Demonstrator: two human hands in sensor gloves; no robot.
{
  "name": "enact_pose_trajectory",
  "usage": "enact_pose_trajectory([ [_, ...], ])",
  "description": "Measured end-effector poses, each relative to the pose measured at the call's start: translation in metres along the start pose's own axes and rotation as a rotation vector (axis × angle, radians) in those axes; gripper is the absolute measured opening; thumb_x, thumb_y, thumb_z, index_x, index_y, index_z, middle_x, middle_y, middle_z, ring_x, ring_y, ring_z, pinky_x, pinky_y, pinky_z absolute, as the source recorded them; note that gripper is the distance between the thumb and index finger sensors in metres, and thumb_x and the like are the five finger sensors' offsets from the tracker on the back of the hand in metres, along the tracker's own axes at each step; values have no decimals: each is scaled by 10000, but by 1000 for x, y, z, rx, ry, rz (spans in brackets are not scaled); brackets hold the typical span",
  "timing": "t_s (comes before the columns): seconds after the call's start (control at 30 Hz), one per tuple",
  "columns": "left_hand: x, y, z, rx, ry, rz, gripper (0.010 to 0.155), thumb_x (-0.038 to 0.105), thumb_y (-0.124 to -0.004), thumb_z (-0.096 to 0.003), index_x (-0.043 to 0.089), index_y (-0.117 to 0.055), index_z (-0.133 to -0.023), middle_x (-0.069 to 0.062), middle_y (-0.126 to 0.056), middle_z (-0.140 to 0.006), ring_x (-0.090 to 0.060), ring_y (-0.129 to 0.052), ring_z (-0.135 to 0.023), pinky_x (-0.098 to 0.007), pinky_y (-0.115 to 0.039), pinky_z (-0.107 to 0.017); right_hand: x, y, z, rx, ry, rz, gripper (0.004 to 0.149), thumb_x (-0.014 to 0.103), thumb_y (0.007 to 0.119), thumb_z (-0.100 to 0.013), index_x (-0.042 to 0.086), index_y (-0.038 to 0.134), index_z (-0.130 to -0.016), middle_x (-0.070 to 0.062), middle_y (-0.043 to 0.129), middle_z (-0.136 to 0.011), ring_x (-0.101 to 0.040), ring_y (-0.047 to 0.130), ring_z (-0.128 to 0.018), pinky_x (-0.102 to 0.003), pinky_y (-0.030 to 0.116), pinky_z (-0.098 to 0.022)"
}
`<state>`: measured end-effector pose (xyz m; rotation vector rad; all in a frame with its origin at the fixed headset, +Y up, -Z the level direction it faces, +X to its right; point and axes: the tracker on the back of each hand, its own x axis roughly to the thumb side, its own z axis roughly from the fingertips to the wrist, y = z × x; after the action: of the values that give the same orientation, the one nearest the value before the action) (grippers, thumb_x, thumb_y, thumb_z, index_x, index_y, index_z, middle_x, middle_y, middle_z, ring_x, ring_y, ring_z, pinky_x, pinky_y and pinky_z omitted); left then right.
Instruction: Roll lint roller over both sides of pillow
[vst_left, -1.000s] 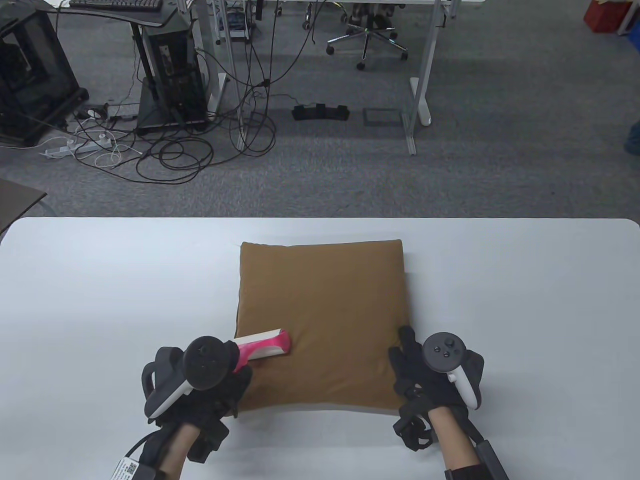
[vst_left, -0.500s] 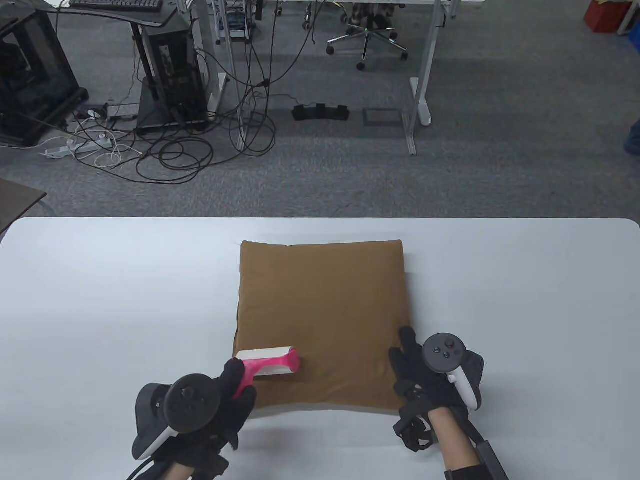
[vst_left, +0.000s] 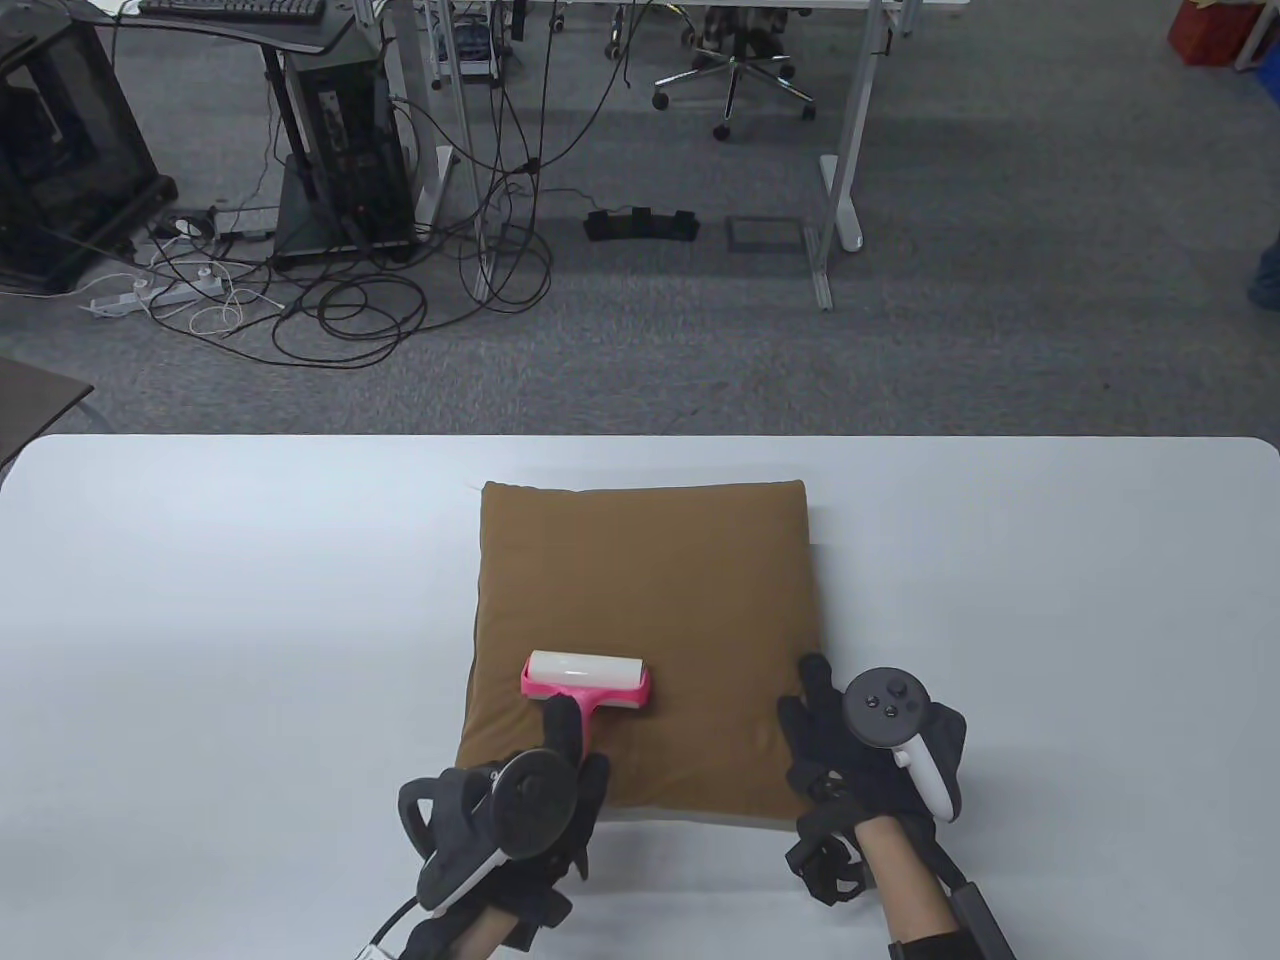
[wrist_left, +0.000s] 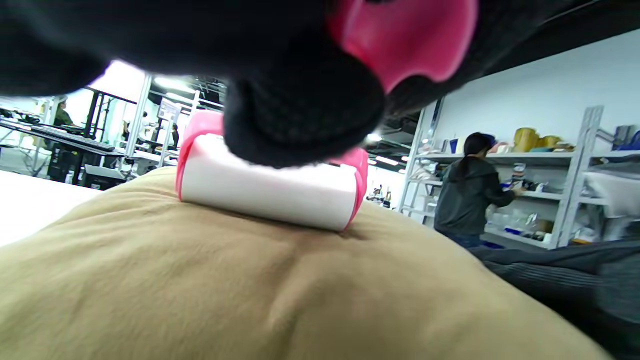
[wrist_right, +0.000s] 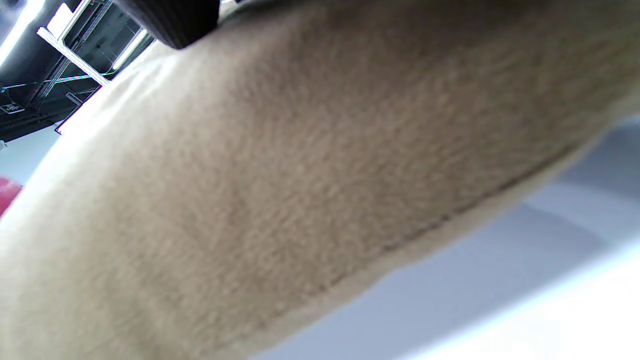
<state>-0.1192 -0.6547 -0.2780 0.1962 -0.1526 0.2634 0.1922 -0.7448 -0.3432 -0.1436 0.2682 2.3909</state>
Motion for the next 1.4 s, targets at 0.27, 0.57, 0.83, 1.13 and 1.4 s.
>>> enact_pose_trajectory([
  [0.27,6,-11,-63,-215,127,-96,719,460,-738,-515,60,-489,-1058,-84,-1050,-517,-137,-976,-47,-479,-885,-247,1,1,-1,6,-1,-10,623,459,512,-621,206,267,-1135,-365,484,-1128,-544,778,-821,-667,652,-542],
  [0.57,-6,-24,-115,-411,349,-22,738,472,-634,-569,217,-219,-1122,-128,-901,-757,-159,-956,-248,-508,-820,-407,1,2,-3,9,-2,-9,623,462,512,-622,207,266,-1135,-363,485,-1127,-542,778,-820,-665,651,-543],
  [0.83,-21,-36,-127,-427,399,-18,736,469,-600,-574,298,-118,-1103,-103,-839,-829,-138,-936,-254,-493,-815,-411,2,2,-5,10,-1,-4,625,462,513,-622,208,264,-1135,-364,489,-1126,-542,781,-817,-666,650,-544],
  [1.13,-20,-23,-113,-317,275,-32,770,478,-773,-515,206,-355,-1101,-43,-1015,-619,-110,-939,-79,-457,-872,-283,2,3,-5,6,-1,7,624,462,511,-621,206,263,-1134,-367,490,-1124,-542,781,-817,-666,651,-543],
  [1.4,-28,-1,-76,-207,114,48,738,503,-844,-468,78,-591,-1015,-16,-1064,-329,-105,-922,54,-448,-894,-173,0,1,-2,6,5,-25,644,477,512,-621,215,219,-1132,-378,396,-1138,-546,764,-827,-668,645,-546],
])
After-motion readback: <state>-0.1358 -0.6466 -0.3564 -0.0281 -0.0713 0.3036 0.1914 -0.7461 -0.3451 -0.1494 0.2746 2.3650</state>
